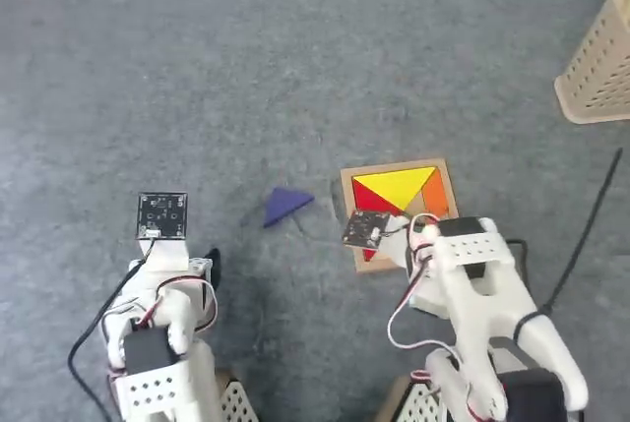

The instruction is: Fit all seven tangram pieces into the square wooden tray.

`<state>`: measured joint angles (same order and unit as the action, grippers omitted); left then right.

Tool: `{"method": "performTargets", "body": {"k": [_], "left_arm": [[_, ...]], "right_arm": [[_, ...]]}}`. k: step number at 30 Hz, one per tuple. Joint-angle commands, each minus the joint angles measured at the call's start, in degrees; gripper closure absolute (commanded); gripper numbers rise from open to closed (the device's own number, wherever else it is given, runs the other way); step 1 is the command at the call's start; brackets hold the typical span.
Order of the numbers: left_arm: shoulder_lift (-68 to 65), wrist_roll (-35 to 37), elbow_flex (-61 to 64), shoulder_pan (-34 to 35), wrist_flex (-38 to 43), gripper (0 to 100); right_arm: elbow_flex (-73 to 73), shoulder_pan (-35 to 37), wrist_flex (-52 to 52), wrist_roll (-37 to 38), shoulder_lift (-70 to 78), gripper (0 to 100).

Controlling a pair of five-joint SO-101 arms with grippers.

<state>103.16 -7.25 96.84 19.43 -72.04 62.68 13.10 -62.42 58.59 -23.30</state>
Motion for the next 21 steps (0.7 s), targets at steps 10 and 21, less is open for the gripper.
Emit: {"method": "performTargets", "body": {"k": [10, 21], "left_arm": [[0.97, 0.44, -0.22, 0.26, -0.35, 77], [0.97, 0.44, -0.22, 0.26, -0.35, 77]], "right_arm": [[-0.26, 6.73, 0.4, -16.97, 0.31, 77.9], [-0.26, 5.67, -4.18, 2.55, 0.57, 80.5]]}}
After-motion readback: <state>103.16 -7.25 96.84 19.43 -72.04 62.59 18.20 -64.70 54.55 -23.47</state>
